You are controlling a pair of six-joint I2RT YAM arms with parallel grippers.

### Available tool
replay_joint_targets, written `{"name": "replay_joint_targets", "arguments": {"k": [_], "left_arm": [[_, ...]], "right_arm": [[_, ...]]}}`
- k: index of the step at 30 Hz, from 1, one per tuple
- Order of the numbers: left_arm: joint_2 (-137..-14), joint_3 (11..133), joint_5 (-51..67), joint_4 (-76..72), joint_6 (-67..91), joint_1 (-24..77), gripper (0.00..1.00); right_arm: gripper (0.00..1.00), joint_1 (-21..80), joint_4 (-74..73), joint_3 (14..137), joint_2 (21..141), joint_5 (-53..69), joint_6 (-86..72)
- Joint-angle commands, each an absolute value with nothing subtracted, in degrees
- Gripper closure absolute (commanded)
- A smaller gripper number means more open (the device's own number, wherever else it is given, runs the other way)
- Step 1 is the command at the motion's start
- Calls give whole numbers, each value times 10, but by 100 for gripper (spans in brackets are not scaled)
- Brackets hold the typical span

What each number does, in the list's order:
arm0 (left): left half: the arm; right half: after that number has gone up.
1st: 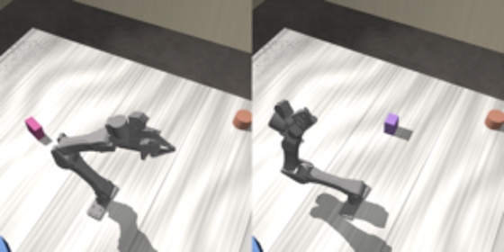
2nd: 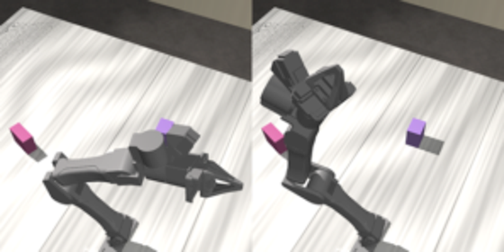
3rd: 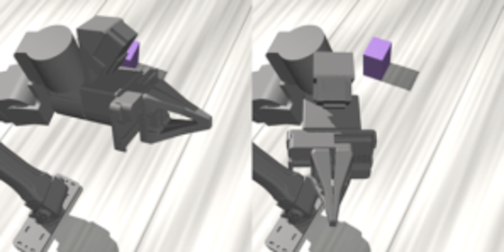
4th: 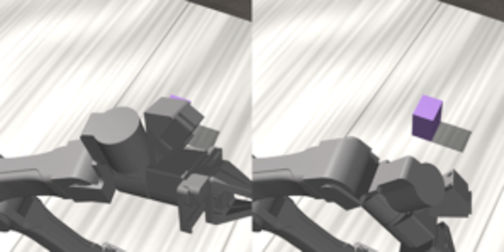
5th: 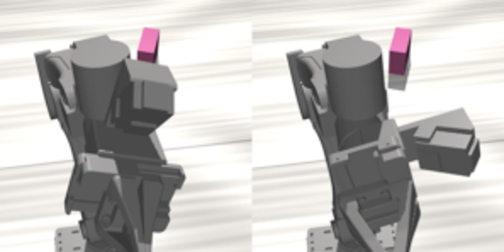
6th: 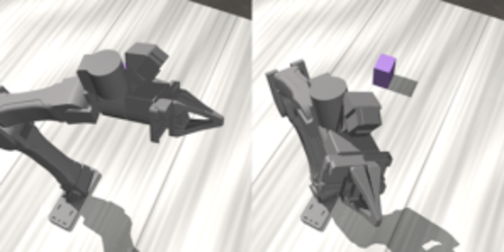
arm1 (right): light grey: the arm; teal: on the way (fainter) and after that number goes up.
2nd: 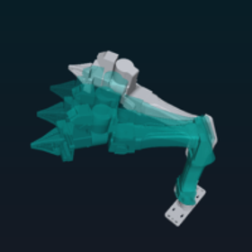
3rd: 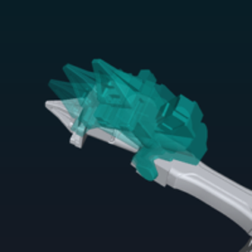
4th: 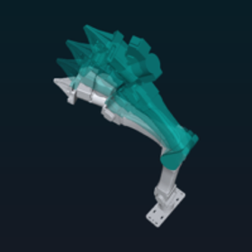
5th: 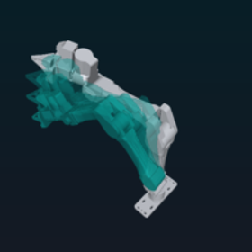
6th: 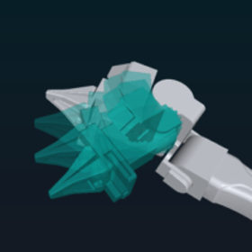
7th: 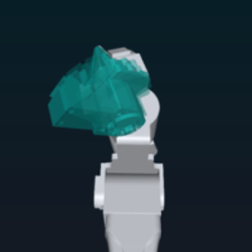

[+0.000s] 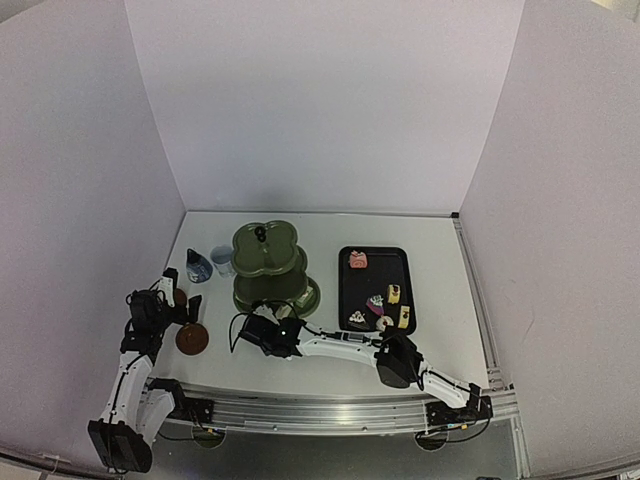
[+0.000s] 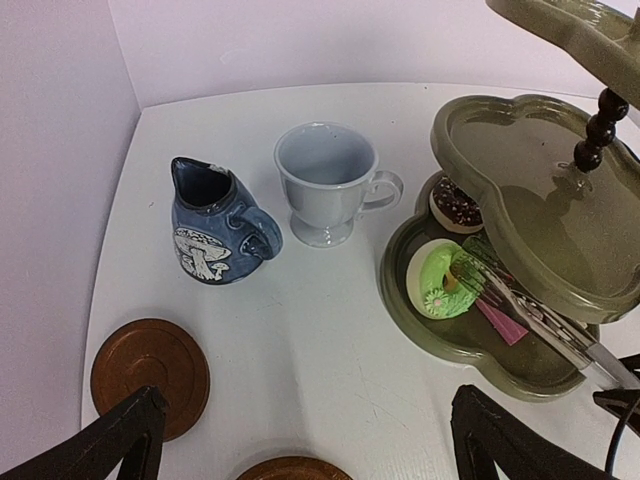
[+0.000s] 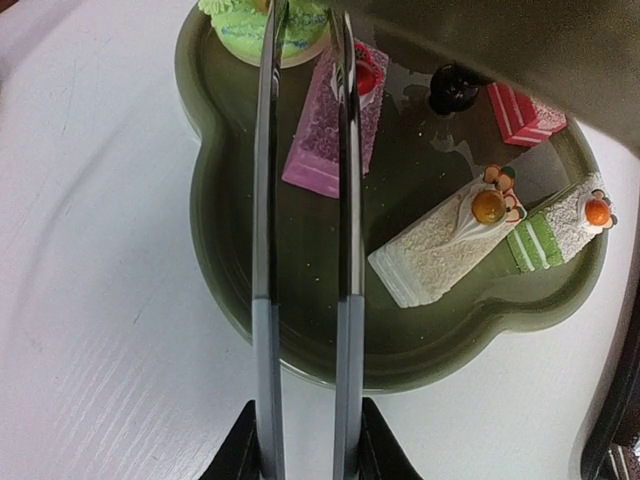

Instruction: Serve the afternoon tea

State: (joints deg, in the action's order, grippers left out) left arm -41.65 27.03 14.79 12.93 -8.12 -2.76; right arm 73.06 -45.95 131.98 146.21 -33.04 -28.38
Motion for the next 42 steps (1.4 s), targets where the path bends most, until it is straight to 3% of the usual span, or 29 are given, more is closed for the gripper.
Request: {"name": "replay_joint_targets", "arguments": {"k": [1,25,42], "left_arm": [[-412,288,154,114,-88,-25,0],[-410,288,174,121,-89,-22,0],[-409,288,178,122,-93,-21,0]], "right_arm": [[75,732,-452,1338,1437,-346,-292],[73,733,-445,1320,1386,-361,-361],[71,732,-428,1332,1419,-342,-344]]}}
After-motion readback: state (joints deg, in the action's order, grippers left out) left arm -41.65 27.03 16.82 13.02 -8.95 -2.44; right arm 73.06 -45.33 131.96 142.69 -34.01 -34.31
